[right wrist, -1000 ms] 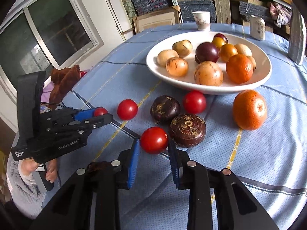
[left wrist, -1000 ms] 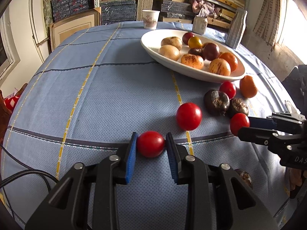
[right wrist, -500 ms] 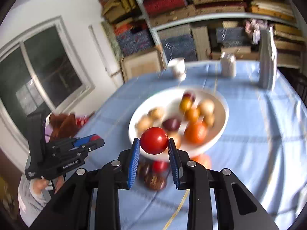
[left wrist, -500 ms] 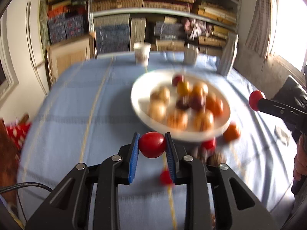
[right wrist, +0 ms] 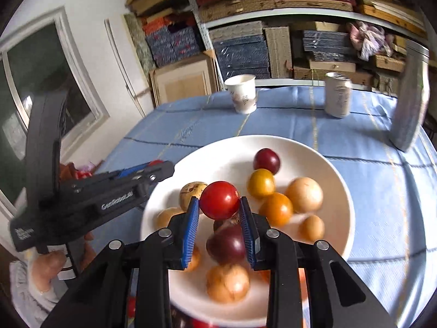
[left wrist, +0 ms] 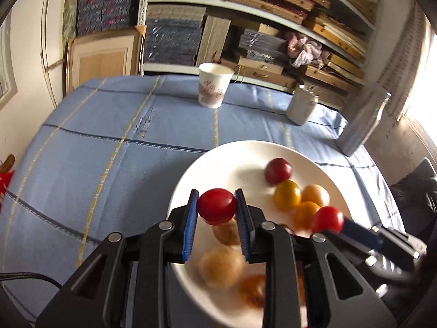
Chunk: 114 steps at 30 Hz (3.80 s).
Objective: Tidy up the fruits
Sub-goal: 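Carry both red tomatoes onto the white plate and open both tools, then move the left tool to a red tomato and close on it, then hold the red tomato in the left tool while the right grasps a dark brown fruit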
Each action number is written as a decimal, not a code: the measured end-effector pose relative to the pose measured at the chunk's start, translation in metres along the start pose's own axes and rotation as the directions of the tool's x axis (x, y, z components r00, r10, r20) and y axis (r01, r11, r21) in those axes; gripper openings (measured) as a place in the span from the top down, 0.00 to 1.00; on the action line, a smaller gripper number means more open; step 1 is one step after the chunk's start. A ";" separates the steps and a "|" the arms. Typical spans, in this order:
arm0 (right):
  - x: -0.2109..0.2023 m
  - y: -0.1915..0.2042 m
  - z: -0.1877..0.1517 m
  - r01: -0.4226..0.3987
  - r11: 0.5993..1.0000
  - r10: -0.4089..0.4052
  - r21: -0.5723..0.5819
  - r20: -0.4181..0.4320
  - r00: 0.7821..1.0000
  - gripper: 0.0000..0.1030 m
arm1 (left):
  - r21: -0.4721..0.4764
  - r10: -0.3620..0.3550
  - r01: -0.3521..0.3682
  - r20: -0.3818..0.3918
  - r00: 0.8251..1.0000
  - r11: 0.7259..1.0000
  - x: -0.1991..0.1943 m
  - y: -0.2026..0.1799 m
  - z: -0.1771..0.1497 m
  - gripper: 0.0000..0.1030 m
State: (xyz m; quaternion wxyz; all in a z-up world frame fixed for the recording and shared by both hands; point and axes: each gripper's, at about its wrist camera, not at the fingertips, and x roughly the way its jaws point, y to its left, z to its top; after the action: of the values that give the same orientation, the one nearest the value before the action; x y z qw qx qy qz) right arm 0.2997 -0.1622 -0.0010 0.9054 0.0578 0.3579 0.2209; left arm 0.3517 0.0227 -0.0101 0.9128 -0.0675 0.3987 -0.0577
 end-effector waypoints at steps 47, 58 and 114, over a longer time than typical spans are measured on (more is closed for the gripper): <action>-0.131 -0.067 -0.105 -0.039 0.969 -0.006 0.245 0.178 0.984 0.17 | 0.259 0.149 -0.154 0.037 0.988 0.954 -0.100 -0.010 -0.170 0.07; -0.120 -0.047 -0.113 -0.024 0.985 0.004 0.172 0.118 0.993 0.17 | 0.244 0.124 -0.118 -0.010 0.992 0.963 -0.087 -0.006 -0.165 0.07; -0.052 0.031 -0.134 0.015 0.988 -0.041 -0.152 -0.170 0.985 0.57 | 0.202 0.038 -0.019 -0.090 0.995 0.979 -0.076 -0.001 -0.164 0.71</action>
State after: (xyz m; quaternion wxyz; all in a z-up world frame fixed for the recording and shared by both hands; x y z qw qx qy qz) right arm 0.1645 -0.1646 -0.0596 0.8757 -0.0352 0.4182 0.2387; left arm 0.1797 0.0210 -0.0656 0.8960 0.0336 0.4339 -0.0877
